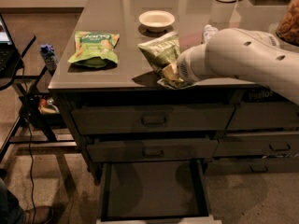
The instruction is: Pick green jalapeno chip bag from bottom drawer and place on counter
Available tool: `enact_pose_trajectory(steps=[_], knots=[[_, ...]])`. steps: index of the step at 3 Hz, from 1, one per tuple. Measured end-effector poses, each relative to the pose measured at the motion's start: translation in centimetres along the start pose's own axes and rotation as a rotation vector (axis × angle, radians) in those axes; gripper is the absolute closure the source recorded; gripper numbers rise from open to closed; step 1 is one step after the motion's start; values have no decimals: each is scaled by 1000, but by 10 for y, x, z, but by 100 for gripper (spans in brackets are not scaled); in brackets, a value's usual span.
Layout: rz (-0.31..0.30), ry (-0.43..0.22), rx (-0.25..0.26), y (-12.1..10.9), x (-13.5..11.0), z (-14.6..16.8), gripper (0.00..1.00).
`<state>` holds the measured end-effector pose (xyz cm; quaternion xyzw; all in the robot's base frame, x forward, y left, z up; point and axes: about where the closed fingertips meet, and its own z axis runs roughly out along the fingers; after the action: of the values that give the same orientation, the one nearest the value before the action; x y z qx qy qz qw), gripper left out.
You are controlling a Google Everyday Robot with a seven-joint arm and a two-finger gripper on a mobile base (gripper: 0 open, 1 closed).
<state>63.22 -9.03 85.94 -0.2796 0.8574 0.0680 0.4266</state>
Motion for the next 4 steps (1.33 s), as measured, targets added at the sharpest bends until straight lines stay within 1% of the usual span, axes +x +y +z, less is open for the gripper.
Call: enact_pose_trajectory(steps=[1, 2, 3, 4], knots=[[-1, 14, -13, -2, -7, 9, 100], [-36, -23, -23, -8, -38, 15, 100], [-84, -59, -25, -9, -59, 13, 100], [-80, -52, -27, -8, -62, 17, 100]])
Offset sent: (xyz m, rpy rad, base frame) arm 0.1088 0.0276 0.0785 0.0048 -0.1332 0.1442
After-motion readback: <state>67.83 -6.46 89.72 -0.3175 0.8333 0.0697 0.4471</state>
